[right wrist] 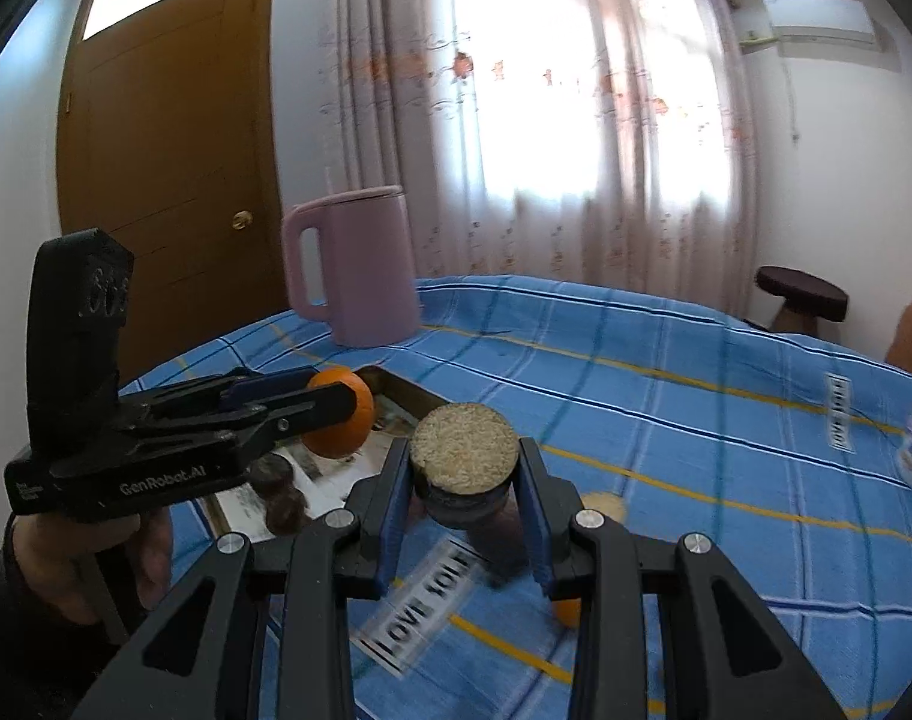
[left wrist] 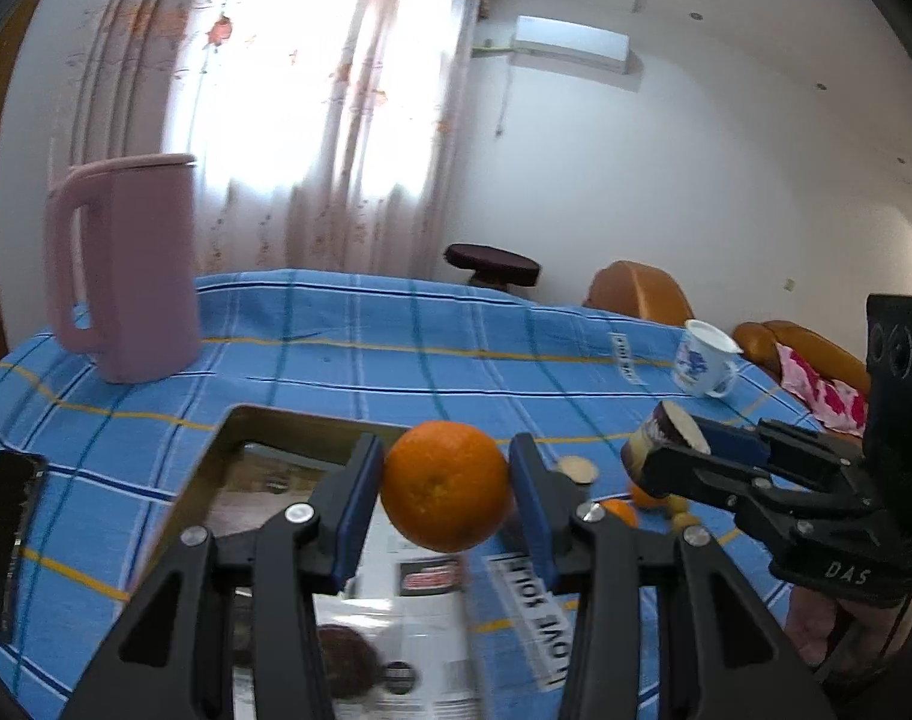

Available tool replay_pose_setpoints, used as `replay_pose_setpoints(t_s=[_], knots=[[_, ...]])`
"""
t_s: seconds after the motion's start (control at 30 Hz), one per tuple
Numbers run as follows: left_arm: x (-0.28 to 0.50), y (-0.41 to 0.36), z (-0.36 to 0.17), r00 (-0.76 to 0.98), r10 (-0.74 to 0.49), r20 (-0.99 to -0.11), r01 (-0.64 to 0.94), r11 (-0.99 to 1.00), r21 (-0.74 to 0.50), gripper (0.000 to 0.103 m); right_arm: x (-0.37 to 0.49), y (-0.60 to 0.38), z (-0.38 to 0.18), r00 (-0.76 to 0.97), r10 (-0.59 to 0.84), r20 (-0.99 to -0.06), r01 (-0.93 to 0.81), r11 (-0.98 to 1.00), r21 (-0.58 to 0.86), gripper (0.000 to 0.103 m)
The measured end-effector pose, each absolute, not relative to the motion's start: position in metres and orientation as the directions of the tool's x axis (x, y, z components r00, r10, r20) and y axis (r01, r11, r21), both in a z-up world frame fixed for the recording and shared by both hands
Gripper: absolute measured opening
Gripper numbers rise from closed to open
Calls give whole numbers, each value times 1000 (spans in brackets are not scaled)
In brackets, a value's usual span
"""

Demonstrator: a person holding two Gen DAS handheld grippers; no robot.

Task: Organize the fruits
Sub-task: 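Lower the orange and slice into the tin and open both tools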

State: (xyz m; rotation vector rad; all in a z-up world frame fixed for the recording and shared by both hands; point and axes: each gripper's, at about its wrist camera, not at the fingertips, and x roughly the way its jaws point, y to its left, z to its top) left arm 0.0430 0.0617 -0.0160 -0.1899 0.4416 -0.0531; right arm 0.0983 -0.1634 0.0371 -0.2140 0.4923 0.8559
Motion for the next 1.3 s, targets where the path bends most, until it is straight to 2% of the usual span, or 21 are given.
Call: replay_pose_setpoints(t_s=[0.5, 0.97, 1.3], knots=[[48, 108, -29, 876, 8, -482, -102, 980, -170, 45, 103, -91, 23, 478, 688, -546, -823, 568, -5, 35], [56, 126, -37, 853, 19, -521, -127, 977, -171, 45, 105, -64, -3, 439, 668, -601, -835, 550, 1, 35], [65, 126, -49, 813, 6, -582, -121, 980, -159, 45, 109, -52, -25, 409, 617, -672, -838, 545, -10, 36]])
